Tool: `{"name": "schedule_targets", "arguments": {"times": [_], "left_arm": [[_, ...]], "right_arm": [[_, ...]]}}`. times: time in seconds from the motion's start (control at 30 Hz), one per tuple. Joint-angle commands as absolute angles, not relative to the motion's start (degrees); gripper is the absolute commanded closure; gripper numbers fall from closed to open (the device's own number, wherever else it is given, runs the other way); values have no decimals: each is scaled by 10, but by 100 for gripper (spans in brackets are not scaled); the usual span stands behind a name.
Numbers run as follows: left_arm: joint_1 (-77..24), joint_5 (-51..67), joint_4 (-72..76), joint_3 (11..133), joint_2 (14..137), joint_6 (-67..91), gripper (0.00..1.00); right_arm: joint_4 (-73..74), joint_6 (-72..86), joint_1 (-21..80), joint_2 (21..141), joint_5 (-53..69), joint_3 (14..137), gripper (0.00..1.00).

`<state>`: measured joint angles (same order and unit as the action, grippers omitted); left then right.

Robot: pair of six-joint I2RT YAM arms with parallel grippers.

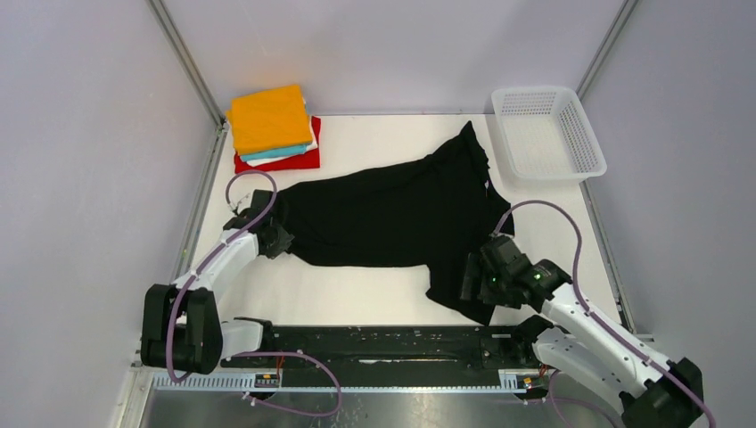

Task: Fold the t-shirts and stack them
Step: Flatten out the tshirt

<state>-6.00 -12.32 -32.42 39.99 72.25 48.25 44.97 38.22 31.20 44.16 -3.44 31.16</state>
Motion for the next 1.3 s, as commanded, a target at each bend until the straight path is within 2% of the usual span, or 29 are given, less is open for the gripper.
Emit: {"name": "schedule_targets", "arguments": {"times": [0.0,0.13,0.47,0.97,1.07,1.17,1.23,1.27], "left_arm": [[-93,-162,-316,395,685,484,100],[-108,-160,-317,394,681,482,100],[-109,-144,-316,401,687,472,100],[-109,-144,-316,397,660,469,100],[-109,-145,-315,396,655,469,100],[-109,-149,-317,395,651,468,100],[-109,-152,-321,395,647,468,100],[-109,-154,-322,395,644,468,100]], "right_arm": [[520,467,374,468,-69,285,3],[486,479,397,508,-54,262,7],[443,462,406,581,-72,294,26],[453,490,412,634,-82,321,34],[456,495,415,638,-86,324,40],[456,495,415,635,-85,323,52],[454,498,415,631,-86,320,64],[453,498,416,628,-87,318,73]]}}
